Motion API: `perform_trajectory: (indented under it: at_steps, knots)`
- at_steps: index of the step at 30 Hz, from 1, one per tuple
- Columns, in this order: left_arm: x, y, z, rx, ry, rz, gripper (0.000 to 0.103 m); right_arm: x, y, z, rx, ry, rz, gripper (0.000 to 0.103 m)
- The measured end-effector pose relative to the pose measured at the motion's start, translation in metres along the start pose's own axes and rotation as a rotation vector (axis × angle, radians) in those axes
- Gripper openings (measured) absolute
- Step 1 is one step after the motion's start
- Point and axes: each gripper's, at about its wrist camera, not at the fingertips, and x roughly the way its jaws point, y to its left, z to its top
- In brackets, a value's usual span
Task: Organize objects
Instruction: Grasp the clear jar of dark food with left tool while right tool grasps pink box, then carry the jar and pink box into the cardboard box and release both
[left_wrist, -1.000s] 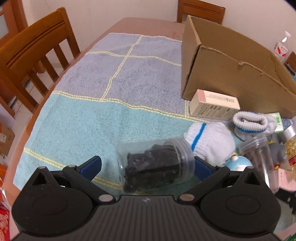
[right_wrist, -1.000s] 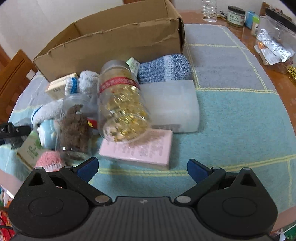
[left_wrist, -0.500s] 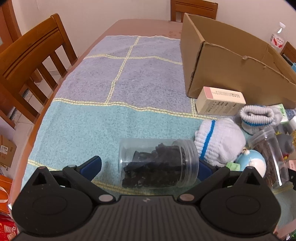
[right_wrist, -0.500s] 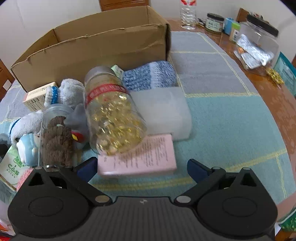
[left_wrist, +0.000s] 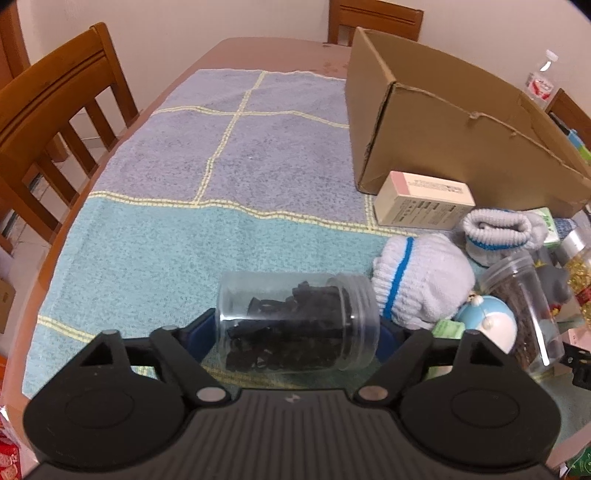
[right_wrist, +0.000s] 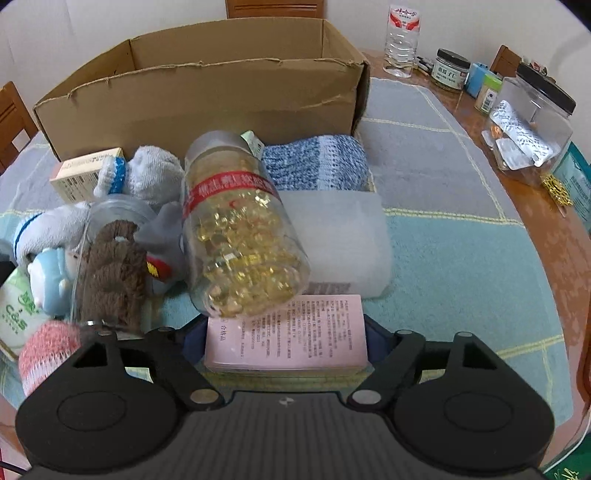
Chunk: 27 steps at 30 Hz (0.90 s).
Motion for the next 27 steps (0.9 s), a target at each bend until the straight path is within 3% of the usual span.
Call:
perform_trajectory:
  at_steps: [3, 15, 27]
  knots:
    - [-0.002, -0.001, 0.0, 0.033, -0.004, -0.004, 0.075, -0.004, -0.003, -0.004, -0.008, 0.016, -0.008, 0.084]
    - [-0.013, 0.008, 0.011, 0.102, 0.009, -0.049, 0.075, -0.018, -0.034, -0.001, -0.008, 0.047, -0.057, 0.084]
    - [-0.062, -0.008, 0.055, 0.237, -0.025, -0.138, 0.075, -0.056, -0.055, 0.037, -0.117, 0.011, -0.068, 0.084]
